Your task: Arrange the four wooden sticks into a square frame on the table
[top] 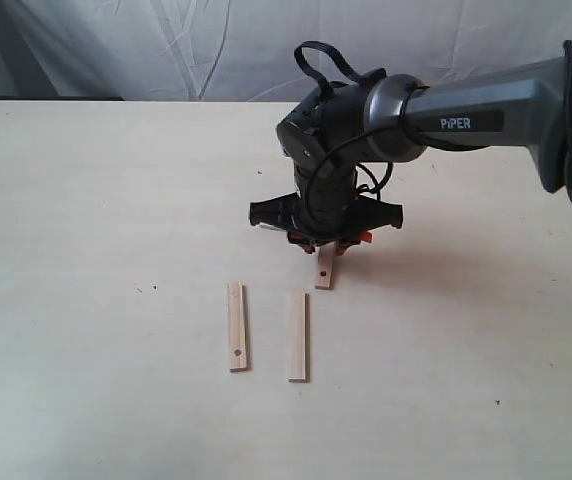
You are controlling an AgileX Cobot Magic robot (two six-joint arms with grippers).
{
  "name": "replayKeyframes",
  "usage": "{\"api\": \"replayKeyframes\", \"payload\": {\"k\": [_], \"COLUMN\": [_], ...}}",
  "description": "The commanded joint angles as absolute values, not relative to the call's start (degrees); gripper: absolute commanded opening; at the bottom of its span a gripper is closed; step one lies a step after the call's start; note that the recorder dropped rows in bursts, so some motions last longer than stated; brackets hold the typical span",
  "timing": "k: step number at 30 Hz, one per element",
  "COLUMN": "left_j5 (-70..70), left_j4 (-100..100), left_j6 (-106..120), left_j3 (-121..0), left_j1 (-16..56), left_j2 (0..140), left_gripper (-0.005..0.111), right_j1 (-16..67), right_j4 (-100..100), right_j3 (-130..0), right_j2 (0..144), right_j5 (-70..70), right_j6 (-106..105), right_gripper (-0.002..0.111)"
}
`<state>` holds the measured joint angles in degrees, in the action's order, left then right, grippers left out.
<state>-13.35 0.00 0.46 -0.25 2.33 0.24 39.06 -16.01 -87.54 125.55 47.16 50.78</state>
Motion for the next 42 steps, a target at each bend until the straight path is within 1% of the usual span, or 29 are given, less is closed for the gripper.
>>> {"api": "replayKeyframes", "payload": {"k": [1,8,9,11,13,15,17,22,27,37,42], "left_j5": [-13.30,-13.30,-13.30,-13.30,-13.30,-13.30,-13.30,-13.30,-13.30,-13.30,-12.75], "left_j4": [-0.37,-0.37,-0.37,-0.37,-0.37,-0.37,-0.37,-0.37,-0.37,-0.37,0.00], "left_j6": [0.49,0.49,0.49,0.49,0.49,0.49,0.49,0.49,0.49,0.49,0.49], "left_j3": [0.00,0.00,0.00,0.00,0.00,0.00,0.00,0.00,0.00,0.00,0.00], "left_j1": [2.27,2.27,2.27,2.27,2.27,2.27,2.27,2.27,2.27,2.27,2.27], "left_j2": [0.00,0.00,0.00,0.00,0.00,0.00,0.00,0.00,0.00,0.00,0.00], "left_gripper": [0.000,0.000,0.000,0.000,0.000,0.000,0.000,0.000,0.000,0.000,0.000], "right_j1": [38.69,38.09,37.59,36.70,36.01,36.04,36.04,34.62,28.98,14.53,13.07], "right_j4": [-16.64,-13.46,-11.36,-7.59,-5.89,-6.42,-9.10,-7.93,-1.86,4.40,1.47], "right_j3": [-87.94,-87.94,-87.94,-87.94,-87.94,-87.94,-87.56,-82.40,-74.51,-57.72,-51.16], "right_j2": [125.52,121.03,119.94,118.24,116.74,115.57,114.40,110.68,104.99,89.21,81.99], "right_j5": [46.97,46.97,47.12,47.89,50.26,53.03,54.58,54.11,50.57,47.45,47.07], "right_j6": [51.19,51.42,50.05,45.82,42.01,41.77,41.77,37.88,29.31,14.38,12.26], "right_gripper": [0.043,0.040,0.036,0.026,0.010,-0.001,-0.001,-0.001,-0.001,-0.001,-0.001]}}
